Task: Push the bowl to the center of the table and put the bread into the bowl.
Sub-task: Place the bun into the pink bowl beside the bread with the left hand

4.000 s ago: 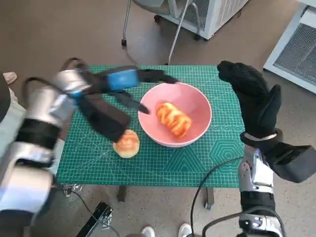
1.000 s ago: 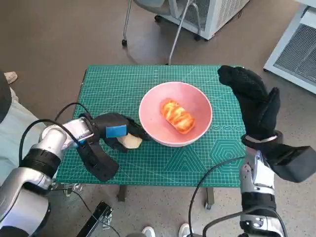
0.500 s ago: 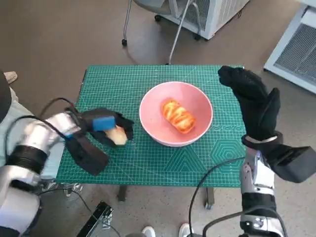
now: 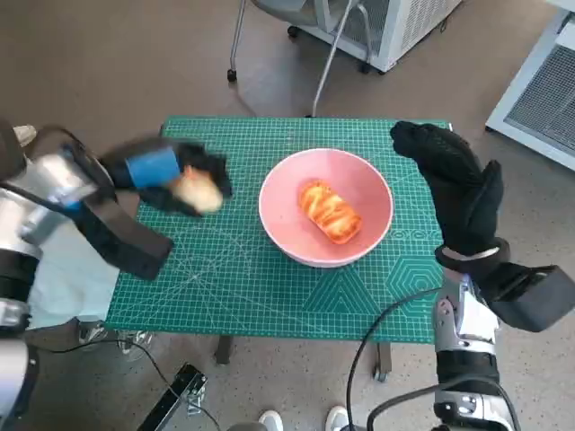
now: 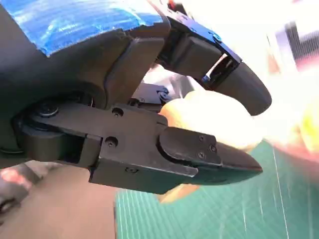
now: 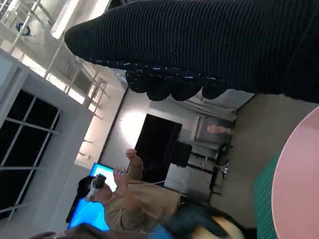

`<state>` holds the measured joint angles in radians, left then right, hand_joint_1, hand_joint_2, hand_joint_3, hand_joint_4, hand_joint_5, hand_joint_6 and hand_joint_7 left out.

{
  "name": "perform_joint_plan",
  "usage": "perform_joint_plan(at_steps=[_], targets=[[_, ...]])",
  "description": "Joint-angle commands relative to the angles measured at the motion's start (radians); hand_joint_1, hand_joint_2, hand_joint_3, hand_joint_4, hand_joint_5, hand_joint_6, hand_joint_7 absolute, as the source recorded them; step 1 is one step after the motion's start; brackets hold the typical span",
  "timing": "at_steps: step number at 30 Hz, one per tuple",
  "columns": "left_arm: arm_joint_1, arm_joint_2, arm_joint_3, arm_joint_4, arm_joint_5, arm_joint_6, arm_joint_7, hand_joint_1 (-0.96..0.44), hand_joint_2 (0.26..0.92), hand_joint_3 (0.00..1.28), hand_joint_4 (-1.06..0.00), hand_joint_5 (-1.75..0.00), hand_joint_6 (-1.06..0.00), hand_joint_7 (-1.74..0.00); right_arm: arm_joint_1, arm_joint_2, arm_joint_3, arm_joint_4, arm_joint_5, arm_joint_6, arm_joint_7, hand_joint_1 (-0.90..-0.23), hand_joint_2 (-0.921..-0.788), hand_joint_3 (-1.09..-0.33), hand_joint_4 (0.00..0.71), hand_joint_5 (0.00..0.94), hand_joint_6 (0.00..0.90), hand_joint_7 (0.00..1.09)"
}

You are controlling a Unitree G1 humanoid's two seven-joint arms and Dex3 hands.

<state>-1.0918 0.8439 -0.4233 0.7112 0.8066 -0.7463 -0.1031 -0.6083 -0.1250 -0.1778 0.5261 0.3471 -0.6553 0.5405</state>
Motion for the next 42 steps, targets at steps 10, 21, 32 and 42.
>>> perform_joint_plan(at_steps=[10, 21, 32, 42], targets=[[-0.068, -0.190, 0.005, -0.024, -0.039, 0.001, 0.008, 0.00, 0.921, 0.09, -0.59, -1.17, -0.69, -1.20, 0.007, -0.005, 0.009, 0.017, -0.016, -0.002, 0.001, -0.653, -0.921, -0.760, 0.371, 0.052, -0.001, 0.78], [-0.100, -0.317, -0.054, 0.097, -0.026, -0.021, -0.007, 0.00, 0.921, 0.16, -0.50, -1.22, -0.61, -1.32, 0.024, -0.004, 0.006, -0.019, -0.003, 0.011, -0.005, -0.642, -0.921, -0.762, 0.371, 0.051, -0.001, 0.78], [-0.081, -0.364, -0.065, 0.136, -0.029, 0.069, -0.104, -0.17, 0.921, 0.26, -0.33, -1.00, -0.48, -1.41, 0.042, 0.004, -0.011, -0.026, 0.007, -0.001, -0.017, -0.633, -0.921, -0.741, 0.384, 0.057, 0.022, 0.79], [-0.061, -0.359, -0.084, 0.088, -0.019, 0.130, -0.158, -0.13, 0.892, 0.02, -0.39, -0.05, -0.48, -0.36, 0.049, 0.007, -0.013, -0.034, 0.001, 0.010, -0.027, -0.651, -0.921, -0.731, 0.388, 0.056, 0.035, 0.77]])
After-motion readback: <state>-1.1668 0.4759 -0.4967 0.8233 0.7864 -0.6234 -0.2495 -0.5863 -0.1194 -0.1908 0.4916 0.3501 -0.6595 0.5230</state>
